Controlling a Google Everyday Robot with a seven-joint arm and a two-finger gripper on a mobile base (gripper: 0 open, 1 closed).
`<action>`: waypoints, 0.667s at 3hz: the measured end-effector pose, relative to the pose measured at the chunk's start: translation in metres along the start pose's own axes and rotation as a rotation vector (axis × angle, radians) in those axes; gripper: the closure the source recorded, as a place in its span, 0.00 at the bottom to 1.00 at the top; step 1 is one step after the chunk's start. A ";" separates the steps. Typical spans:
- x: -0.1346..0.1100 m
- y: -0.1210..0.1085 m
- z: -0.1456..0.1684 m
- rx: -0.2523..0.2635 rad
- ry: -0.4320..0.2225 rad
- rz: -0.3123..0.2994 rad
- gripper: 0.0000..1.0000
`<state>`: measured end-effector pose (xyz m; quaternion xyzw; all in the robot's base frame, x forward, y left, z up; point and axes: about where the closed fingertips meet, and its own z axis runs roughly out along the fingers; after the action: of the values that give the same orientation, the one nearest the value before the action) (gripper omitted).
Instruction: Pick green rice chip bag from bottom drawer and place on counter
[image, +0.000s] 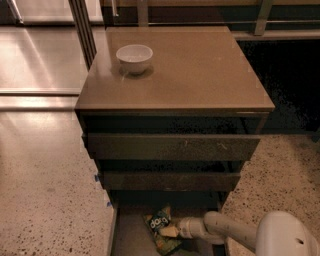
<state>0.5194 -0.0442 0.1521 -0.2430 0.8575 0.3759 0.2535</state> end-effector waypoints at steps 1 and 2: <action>0.000 0.000 0.000 0.000 0.000 0.000 0.63; 0.000 0.000 0.000 0.000 0.000 0.000 0.86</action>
Offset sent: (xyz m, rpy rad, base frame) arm 0.0000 0.0000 0.0000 0.0000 0.0000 0.0000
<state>0.5194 -0.0442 0.1521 -0.2430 0.8575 0.3760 0.2535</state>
